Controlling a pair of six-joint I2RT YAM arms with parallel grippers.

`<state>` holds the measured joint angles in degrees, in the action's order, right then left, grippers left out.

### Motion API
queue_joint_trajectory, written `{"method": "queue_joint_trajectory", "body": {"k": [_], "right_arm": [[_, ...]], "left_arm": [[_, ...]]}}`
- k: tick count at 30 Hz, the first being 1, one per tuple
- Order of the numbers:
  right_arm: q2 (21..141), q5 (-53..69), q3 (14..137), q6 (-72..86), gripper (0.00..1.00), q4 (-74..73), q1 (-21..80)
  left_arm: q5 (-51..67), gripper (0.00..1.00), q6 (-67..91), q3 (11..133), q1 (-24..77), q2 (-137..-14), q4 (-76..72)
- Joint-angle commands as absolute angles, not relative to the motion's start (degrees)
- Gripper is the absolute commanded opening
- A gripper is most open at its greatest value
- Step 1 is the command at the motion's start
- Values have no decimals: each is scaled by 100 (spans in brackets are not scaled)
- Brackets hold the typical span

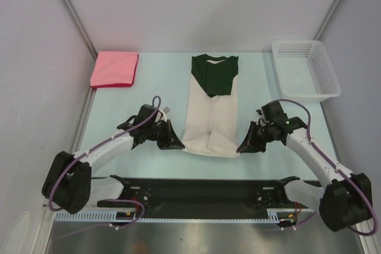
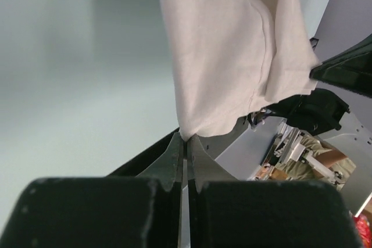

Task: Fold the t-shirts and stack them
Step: Fold the tshirt

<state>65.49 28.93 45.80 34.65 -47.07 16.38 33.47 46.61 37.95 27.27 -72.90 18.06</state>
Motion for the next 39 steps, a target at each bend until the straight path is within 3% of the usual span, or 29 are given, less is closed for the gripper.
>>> {"method": "queue_joint_trajectory", "body": {"k": [1, 9, 18, 39], "right_arm": [[5969, 3049, 4019, 4121, 0, -4746, 1985], [5054, 3041, 2779, 5141, 0, -4335, 2944], [5493, 2707, 2593, 4703, 0, -4254, 2699], [5879, 2988, 2162, 4131, 0, -4149, 2461]], "left_arm": [[3393, 0, 4939, 3429, 2768, -6507, 1932], [3384, 0, 4966, 2603, 2769, -6082, 2268], [3559, 1, 4711, 2496, 2952, -6978, 1995], [3806, 1, 5440, 1907, 3973, -6873, 1274]]}}
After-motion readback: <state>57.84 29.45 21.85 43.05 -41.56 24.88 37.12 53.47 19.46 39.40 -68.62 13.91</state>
